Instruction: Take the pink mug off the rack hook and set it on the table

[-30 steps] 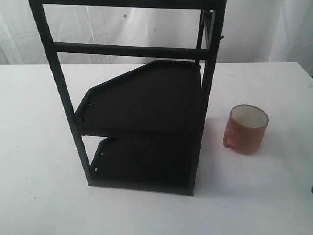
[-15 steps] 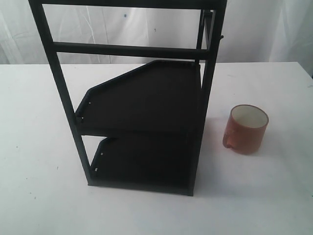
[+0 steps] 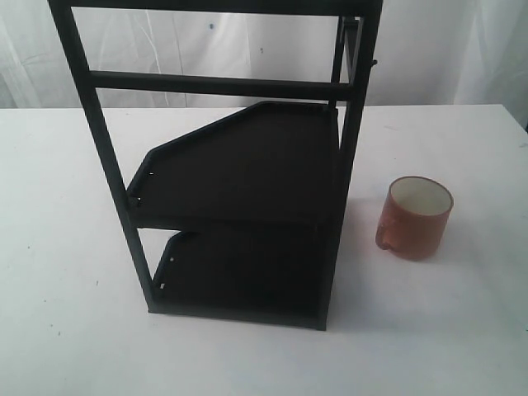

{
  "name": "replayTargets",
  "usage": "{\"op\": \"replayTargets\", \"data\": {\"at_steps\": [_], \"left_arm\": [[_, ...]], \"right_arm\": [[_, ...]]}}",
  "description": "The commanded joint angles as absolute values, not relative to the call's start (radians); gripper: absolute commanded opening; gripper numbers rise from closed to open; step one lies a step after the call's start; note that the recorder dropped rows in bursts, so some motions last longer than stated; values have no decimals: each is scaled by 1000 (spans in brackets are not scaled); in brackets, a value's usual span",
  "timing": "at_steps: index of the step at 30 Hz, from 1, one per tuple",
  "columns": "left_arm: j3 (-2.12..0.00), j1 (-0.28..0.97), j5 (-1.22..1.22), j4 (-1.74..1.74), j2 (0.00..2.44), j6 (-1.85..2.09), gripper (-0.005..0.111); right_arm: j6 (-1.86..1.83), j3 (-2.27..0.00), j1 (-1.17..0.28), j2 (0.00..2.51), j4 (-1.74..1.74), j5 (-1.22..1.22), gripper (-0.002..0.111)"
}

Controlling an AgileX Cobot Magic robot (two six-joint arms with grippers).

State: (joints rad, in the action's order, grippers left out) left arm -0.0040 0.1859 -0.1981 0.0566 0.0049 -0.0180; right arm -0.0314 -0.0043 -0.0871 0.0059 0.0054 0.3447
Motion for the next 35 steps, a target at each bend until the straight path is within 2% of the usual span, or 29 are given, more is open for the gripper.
{"op": "replayTargets", "data": {"at_steps": [1,35], "left_arm": [[0,181,-201,59,0,-23,0],[0,181,-201,59,0,-23,0]], "right_arm": [[-42,0,-80,0,8,344,0],[-23,0,-80,0,8,344,0]]}}
